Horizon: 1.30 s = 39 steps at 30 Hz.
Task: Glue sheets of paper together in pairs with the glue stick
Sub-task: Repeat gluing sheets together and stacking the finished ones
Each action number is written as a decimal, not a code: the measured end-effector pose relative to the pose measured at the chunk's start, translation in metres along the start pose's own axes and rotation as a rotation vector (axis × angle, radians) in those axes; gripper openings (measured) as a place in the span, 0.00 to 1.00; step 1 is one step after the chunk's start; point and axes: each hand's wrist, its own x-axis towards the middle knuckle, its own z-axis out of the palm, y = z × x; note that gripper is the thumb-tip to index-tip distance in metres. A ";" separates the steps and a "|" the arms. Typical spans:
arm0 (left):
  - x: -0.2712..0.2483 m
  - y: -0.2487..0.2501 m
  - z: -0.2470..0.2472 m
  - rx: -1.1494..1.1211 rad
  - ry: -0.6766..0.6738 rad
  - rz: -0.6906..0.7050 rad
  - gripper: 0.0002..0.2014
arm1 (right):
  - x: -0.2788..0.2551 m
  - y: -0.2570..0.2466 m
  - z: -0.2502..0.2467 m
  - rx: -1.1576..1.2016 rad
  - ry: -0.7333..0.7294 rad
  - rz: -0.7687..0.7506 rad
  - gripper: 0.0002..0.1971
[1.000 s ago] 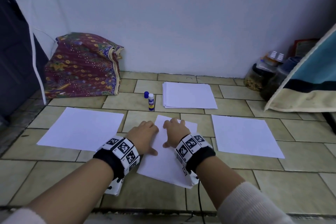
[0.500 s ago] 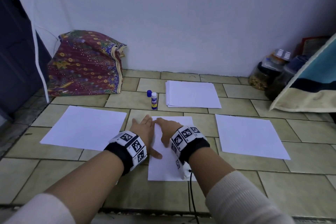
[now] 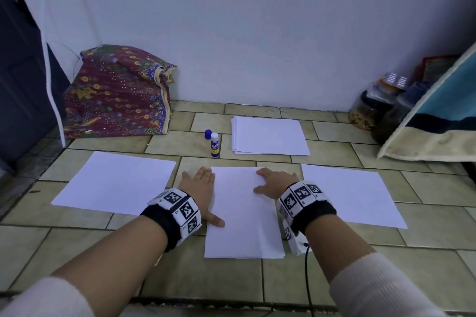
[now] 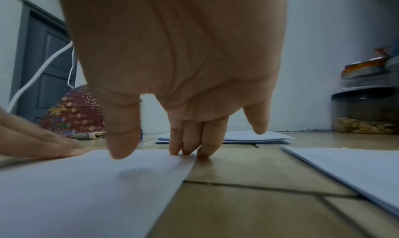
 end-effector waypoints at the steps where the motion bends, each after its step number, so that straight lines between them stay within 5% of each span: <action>1: 0.000 0.000 0.001 -0.014 0.000 0.002 0.66 | -0.001 0.001 0.001 -0.023 0.006 -0.008 0.34; 6: -0.004 -0.005 0.001 -0.089 -0.029 0.006 0.65 | -0.012 -0.012 0.005 -0.194 0.134 -0.017 0.39; 10: -0.006 0.004 -0.014 -0.077 0.088 -0.021 0.55 | -0.019 -0.031 0.010 -0.289 0.240 0.026 0.25; 12: -0.004 0.007 -0.017 -0.093 0.148 0.001 0.52 | -0.020 -0.041 0.015 -0.233 0.227 -0.023 0.17; 16: -0.002 0.008 -0.013 -0.157 0.107 0.146 0.46 | -0.020 -0.053 0.023 -0.202 0.227 -0.095 0.19; 22: -0.004 0.010 -0.024 -0.042 0.130 0.074 0.27 | -0.018 -0.068 0.022 -0.246 0.145 -0.064 0.22; 26: -0.004 0.002 -0.020 -0.076 0.132 0.012 0.35 | -0.018 -0.081 0.026 -0.194 0.131 -0.222 0.22; 31: 0.001 -0.009 -0.005 -0.282 0.111 -0.065 0.53 | -0.011 -0.094 0.021 -0.208 0.112 -0.148 0.27; 35: 0.002 -0.010 -0.005 -0.150 0.112 -0.056 0.53 | -0.009 -0.104 0.016 -0.185 0.009 -0.310 0.38; 39: 0.003 -0.011 -0.004 -0.020 0.122 -0.076 0.55 | -0.009 -0.078 0.004 -0.122 -0.016 -0.254 0.34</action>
